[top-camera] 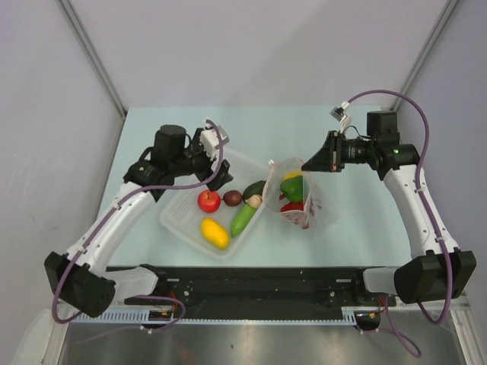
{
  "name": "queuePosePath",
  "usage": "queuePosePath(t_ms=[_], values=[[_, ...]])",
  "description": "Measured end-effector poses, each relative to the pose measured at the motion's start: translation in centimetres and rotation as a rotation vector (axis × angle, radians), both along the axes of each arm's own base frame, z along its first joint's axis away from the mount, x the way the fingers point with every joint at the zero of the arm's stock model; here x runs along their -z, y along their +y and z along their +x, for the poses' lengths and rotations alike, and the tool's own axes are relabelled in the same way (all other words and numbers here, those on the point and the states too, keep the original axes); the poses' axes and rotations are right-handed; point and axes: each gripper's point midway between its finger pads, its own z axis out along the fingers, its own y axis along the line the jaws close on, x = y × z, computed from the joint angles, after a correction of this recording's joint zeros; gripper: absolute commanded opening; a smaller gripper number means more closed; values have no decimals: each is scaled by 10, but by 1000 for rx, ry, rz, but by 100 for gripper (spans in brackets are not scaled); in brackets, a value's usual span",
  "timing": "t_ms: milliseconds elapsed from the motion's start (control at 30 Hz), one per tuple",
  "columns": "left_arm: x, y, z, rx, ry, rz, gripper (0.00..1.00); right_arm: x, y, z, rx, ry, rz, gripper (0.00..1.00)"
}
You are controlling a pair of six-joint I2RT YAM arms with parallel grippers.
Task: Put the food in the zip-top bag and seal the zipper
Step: Pick up the fake fruit from the bin.
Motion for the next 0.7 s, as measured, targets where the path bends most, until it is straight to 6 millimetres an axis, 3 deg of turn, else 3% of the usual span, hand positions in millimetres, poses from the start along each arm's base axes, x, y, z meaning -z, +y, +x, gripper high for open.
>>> queuePosePath(t_ms=[233, 333, 700], values=[[105, 34, 4, 24, 135, 292, 100, 0, 0, 0, -1, -3, -1, 0], [134, 45, 6, 39, 152, 389, 100, 0, 0, 0, -1, -3, -2, 0], [201, 61, 14, 153, 184, 589, 100, 1, 0, -1, -3, -4, -5, 0]])
